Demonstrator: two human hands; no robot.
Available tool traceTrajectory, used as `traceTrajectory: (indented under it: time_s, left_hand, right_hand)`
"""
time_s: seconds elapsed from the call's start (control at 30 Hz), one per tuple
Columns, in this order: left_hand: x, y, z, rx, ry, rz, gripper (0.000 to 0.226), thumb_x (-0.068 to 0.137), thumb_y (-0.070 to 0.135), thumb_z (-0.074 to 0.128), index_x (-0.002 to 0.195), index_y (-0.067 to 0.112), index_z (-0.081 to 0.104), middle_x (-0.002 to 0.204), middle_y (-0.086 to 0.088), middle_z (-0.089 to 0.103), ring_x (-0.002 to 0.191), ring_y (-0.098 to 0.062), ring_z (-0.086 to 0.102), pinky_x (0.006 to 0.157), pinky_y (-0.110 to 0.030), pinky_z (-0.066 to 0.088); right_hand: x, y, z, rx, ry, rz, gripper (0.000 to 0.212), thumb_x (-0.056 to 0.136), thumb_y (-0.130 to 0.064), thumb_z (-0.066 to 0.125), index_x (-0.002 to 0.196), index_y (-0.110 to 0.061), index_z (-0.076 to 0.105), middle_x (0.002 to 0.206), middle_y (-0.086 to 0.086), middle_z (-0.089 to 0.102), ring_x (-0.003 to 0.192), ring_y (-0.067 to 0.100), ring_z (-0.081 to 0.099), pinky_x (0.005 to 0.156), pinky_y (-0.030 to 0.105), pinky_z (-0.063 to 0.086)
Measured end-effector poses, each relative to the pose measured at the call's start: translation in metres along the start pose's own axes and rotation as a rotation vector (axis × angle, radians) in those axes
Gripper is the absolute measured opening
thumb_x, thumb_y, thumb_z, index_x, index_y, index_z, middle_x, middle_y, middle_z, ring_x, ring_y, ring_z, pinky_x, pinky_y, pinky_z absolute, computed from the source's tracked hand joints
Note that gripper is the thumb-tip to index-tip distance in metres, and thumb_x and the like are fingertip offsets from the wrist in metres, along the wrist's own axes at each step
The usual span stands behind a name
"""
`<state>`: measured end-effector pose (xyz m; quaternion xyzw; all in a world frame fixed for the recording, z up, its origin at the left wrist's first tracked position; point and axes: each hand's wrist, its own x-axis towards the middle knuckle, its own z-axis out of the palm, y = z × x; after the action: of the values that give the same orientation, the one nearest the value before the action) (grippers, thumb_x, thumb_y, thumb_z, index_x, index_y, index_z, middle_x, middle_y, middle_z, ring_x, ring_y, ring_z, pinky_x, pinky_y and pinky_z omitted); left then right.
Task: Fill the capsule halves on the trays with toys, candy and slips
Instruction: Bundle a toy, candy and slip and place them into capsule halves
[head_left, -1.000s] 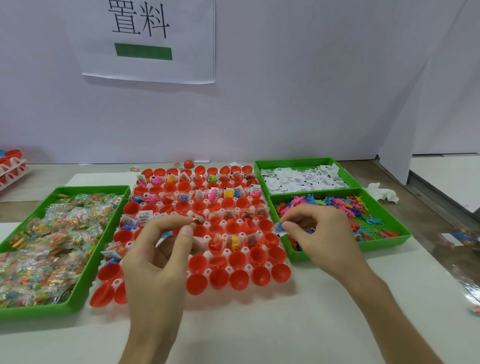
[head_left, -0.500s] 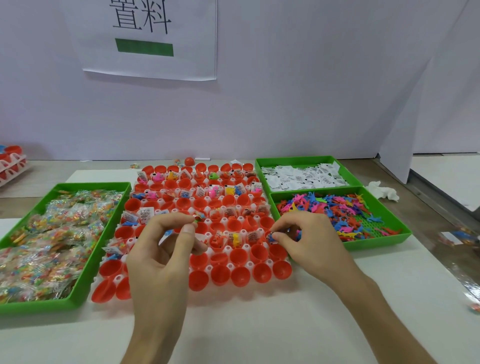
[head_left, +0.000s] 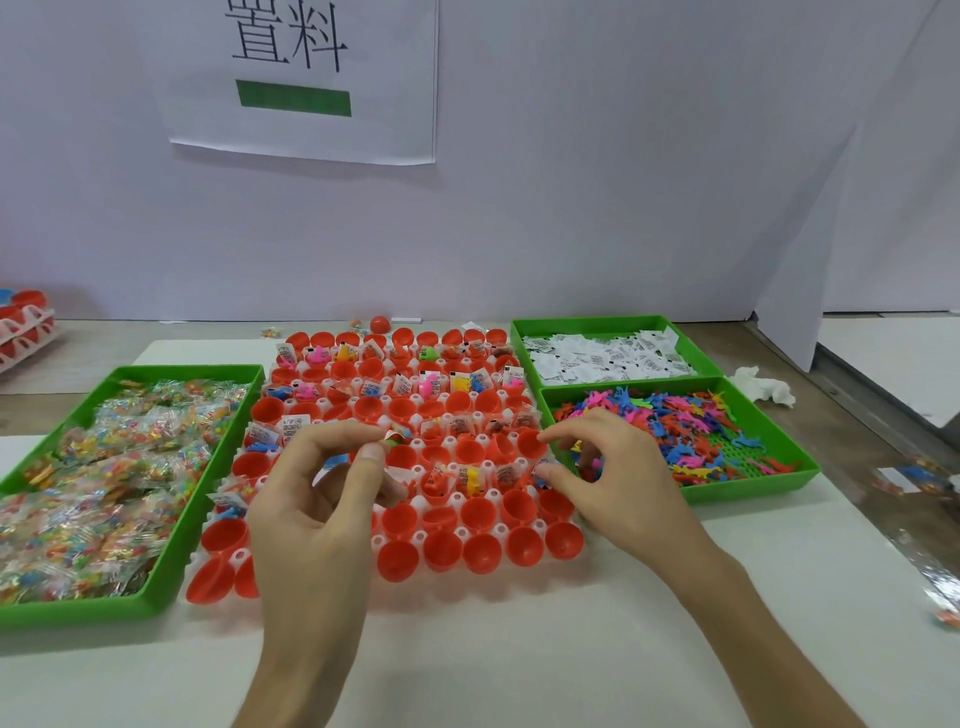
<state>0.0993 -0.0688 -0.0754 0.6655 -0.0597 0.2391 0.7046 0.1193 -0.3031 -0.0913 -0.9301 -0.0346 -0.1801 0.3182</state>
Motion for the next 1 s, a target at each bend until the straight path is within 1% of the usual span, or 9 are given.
traceTrajectory:
  time_s: [0.13, 0.23, 0.3, 0.37, 0.47, 0.57, 0.7, 0.83, 1.0]
  left_hand:
    - [0.024, 0.004, -0.019, 0.038, 0.011, 0.059, 0.027, 0.095, -0.002, 0.059, 0.088, 0.022, 0.067, 0.076, -0.004, 0.069, 0.063, -0.014, 0.066, 0.063, -0.021, 0.056]
    - [0.055, 0.002, -0.054, 0.204, -0.051, 0.027, 0.031, 0.096, 0.003, 0.059, 0.088, 0.03, 0.072, 0.081, 0.004, 0.074, 0.07, -0.006, 0.07, 0.065, -0.019, 0.058]
    - [0.078, -0.008, -0.082, 0.445, -0.042, -0.012, 0.03, 0.095, 0.012, 0.062, 0.088, 0.04, 0.072, 0.082, 0.009, 0.074, 0.077, -0.007, 0.07, 0.063, -0.025, 0.057]
    - [0.104, -0.023, -0.109, 0.803, -0.032, -0.037, 0.022, 0.092, 0.019, 0.067, 0.086, 0.04, 0.069, 0.091, 0.01, 0.071, 0.083, -0.02, 0.068, 0.067, -0.034, 0.056]
    - [0.133, -0.04, -0.132, 1.118, -0.118, -0.24, 0.017, 0.085, 0.023, 0.078, 0.099, 0.03, 0.072, 0.107, -0.013, 0.07, 0.09, -0.037, 0.064, 0.081, -0.054, 0.056]
    - [0.138, -0.051, -0.132, 1.151, -0.135, -0.257, 0.019, 0.082, 0.021, 0.081, 0.099, 0.018, 0.074, 0.094, -0.008, 0.07, 0.072, -0.026, 0.064, 0.074, -0.042, 0.054]
    - [0.125, -0.054, -0.12, 1.159, -0.042, -0.11, 0.007, 0.086, 0.023, 0.077, 0.093, 0.024, 0.076, 0.093, -0.002, 0.071, 0.073, -0.015, 0.057, 0.061, -0.029, 0.042]
    - [0.121, -0.052, -0.121, 1.112, -0.025, -0.107, 0.006, 0.088, 0.02, 0.075, 0.091, 0.024, 0.078, 0.083, 0.006, 0.064, 0.073, -0.013, 0.056, 0.074, -0.034, 0.047]
    - [0.119, -0.048, -0.122, 1.065, 0.042, -0.099, 0.004, 0.088, 0.02, 0.075, 0.088, 0.024, 0.076, 0.074, 0.011, 0.063, 0.079, -0.019, 0.062, 0.095, -0.052, 0.049]
  right_hand:
    - [0.006, 0.006, -0.008, 0.132, 0.176, 0.046, 0.008, 0.089, -0.019, 0.072, 0.095, -0.024, 0.074, 0.093, -0.014, 0.066, 0.076, 0.004, 0.061, 0.07, 0.01, 0.047]
    - [0.021, 0.021, -0.018, 0.197, 0.287, 0.171, 0.013, 0.093, -0.013, 0.067, 0.094, -0.023, 0.075, 0.089, -0.015, 0.071, 0.078, 0.002, 0.065, 0.067, 0.007, 0.046]
    - [0.039, 0.032, -0.023, 0.17, 0.289, 0.222, 0.015, 0.093, -0.012, 0.067, 0.096, -0.024, 0.074, 0.089, -0.019, 0.069, 0.079, -0.004, 0.063, 0.065, 0.002, 0.044]
    - [0.061, 0.041, -0.025, 0.091, 0.271, 0.237, 0.014, 0.092, -0.012, 0.067, 0.096, -0.024, 0.075, 0.09, -0.016, 0.069, 0.08, -0.007, 0.061, 0.063, 0.003, 0.042]
    - [0.094, 0.051, -0.022, -0.116, 0.163, 0.254, 0.013, 0.092, -0.018, 0.066, 0.101, -0.02, 0.076, 0.098, -0.004, 0.073, 0.08, 0.006, 0.062, 0.077, 0.025, 0.052]
    - [0.121, 0.061, -0.019, -0.31, 0.008, 0.321, 0.021, 0.092, -0.03, 0.067, 0.109, -0.019, 0.074, 0.107, 0.001, 0.074, 0.097, 0.019, 0.065, 0.096, 0.046, 0.052]
    - [0.135, 0.068, -0.013, -0.402, -0.149, 0.398, 0.023, 0.088, -0.037, 0.073, 0.104, -0.021, 0.074, 0.115, 0.003, 0.071, 0.109, 0.025, 0.063, 0.1, 0.049, 0.049]
    - [0.136, 0.068, -0.01, -0.367, -0.114, 0.387, 0.013, 0.084, -0.034, 0.079, 0.087, -0.024, 0.071, 0.111, 0.005, 0.071, 0.106, 0.027, 0.064, 0.096, 0.05, 0.051]
    - [0.132, 0.07, -0.009, -0.305, -0.023, 0.368, 0.026, 0.086, -0.024, 0.076, 0.065, -0.025, 0.061, 0.089, 0.003, 0.071, 0.084, 0.022, 0.062, 0.083, 0.044, 0.055]
